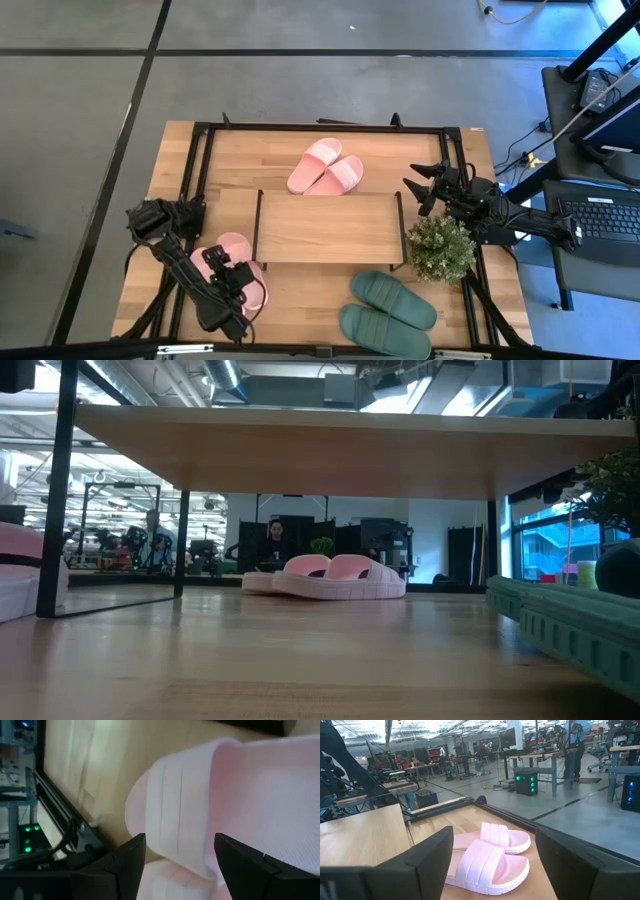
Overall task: Pick and place slides into the shelf
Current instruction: Put the pink slipper on the shelf
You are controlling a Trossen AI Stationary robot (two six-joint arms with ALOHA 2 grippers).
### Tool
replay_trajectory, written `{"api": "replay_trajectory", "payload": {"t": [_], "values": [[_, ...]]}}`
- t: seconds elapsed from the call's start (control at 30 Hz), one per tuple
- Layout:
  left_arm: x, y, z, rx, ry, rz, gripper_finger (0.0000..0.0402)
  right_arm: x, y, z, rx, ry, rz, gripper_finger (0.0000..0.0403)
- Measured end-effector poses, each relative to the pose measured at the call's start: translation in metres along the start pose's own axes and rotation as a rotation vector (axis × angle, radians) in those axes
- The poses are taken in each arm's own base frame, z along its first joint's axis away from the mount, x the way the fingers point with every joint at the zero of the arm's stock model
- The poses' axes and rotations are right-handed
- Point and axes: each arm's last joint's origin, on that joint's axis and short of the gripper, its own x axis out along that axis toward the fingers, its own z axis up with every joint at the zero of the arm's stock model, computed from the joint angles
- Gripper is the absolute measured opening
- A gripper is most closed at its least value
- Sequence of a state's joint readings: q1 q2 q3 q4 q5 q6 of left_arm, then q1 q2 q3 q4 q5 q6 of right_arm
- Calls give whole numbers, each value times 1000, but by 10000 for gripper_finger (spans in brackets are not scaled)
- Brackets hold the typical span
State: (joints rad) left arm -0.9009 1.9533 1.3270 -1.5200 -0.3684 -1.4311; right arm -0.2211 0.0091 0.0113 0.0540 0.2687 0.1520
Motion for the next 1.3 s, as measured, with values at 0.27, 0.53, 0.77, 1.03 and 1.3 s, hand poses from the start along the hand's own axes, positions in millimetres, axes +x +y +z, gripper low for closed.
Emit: {"api": "replay_trajectory", "payload": {"t": [0.27,0.53,0.77,1.03,1.3], "values": [[2,0,0,2,-40,11,228,0,0,0,0,0,0,282],[15,1,-6,14,-2,39,225,0,0,0,0,0,0,282],[16,1,-6,15,0,43,190,0,0,0,0,0,0,282],[16,-1,-6,3,-3,25,107,0,0,0,1,0,0,282],[16,-1,-6,3,-3,28,12,0,0,0,1,0,0,282]]}}
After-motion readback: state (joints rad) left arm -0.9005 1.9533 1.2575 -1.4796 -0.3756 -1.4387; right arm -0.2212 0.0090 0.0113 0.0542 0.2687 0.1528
